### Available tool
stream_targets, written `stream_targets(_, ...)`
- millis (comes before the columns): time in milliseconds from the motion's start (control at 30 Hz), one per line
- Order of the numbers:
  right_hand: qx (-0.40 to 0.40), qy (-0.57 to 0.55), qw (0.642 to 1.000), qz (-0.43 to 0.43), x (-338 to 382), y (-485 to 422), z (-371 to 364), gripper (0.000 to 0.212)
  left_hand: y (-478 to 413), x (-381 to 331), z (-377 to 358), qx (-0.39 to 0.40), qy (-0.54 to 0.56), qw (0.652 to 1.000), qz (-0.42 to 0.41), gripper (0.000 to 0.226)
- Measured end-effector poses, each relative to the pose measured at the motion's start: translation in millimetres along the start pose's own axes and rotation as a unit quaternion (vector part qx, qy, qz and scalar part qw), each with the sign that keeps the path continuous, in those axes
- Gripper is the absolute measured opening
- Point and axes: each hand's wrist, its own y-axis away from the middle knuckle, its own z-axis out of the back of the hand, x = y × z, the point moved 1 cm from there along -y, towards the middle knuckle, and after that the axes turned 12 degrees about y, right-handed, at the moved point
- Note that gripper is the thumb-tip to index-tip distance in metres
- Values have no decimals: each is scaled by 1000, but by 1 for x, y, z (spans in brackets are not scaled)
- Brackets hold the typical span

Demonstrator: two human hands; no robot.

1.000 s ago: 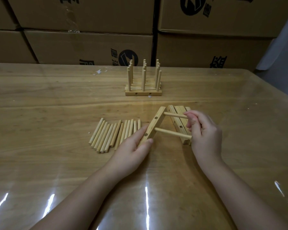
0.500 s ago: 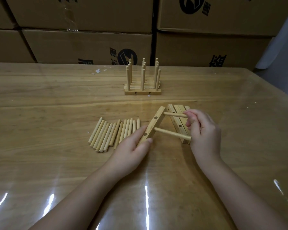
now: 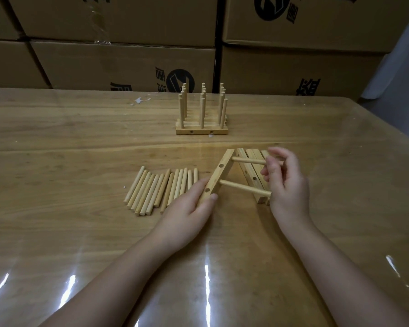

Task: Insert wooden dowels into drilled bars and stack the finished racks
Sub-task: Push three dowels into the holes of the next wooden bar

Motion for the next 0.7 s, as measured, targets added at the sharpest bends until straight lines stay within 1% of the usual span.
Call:
stream_targets(100,-4,-79,996,-28,1,1,-1,29,-3,1,4,-7,119,993,15,19)
stream_targets(133,-1,-87,996,-32,0,1,-1,29,-4,1,5,-11,153,988,17,18)
stream_targets(200,21,-86,996,-31,2,2,-3,23,-6,1,6,-26,203,979,9,24)
stream_targets(267,71,-58,996,-11,5,5,-6,22,-8,1,9,-51,231,972,-6,30)
stream_targets(333,151,-10,988,31,10,10,-11,18,-9,2,11,-77,265,961,-13,39)
stream_targets(367,200,20,978,58,12,13,-13,17,-9,3,12,-87,284,955,-11,44)
stream_targets(433,283,92,946,128,18,20,-17,18,-9,5,13,-96,322,942,1,51)
stream_targets(500,331,135,914,190,24,25,-21,26,-10,5,14,-106,354,929,10,55)
stream_targets(567,373,144,891,214,32,29,-24,38,-11,6,14,-109,369,923,11,60)
stream_targets(633,408,161,870,225,35,33,-27,47,-12,5,15,-106,368,924,8,63)
stream_targets(700,414,169,865,226,36,35,-27,48,-13,6,14,-103,369,924,5,62)
